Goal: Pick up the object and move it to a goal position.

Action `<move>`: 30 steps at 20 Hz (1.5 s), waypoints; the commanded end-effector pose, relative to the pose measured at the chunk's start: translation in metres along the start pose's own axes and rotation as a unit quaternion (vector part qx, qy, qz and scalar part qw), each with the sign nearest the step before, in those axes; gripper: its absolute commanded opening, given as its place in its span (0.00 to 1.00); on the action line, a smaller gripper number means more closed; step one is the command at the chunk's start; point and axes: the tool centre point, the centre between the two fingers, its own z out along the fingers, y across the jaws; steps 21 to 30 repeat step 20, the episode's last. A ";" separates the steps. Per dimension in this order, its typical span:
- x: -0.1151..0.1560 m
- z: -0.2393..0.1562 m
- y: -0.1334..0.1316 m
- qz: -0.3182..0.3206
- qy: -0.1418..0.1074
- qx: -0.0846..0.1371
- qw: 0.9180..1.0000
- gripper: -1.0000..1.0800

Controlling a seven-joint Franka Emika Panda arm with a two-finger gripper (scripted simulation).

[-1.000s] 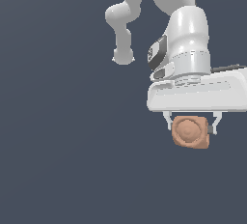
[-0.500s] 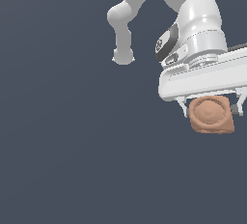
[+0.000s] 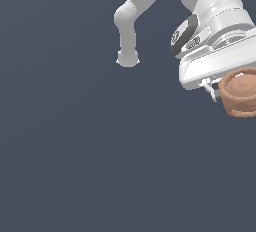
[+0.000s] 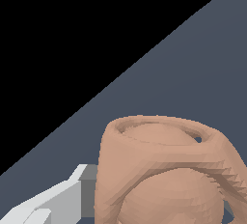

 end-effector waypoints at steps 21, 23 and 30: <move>0.014 -0.045 -0.048 0.019 0.091 0.043 0.995 0.00; 0.014 -0.045 -0.048 0.019 0.091 0.043 0.995 0.00; 0.014 -0.045 -0.048 0.019 0.091 0.043 0.995 0.00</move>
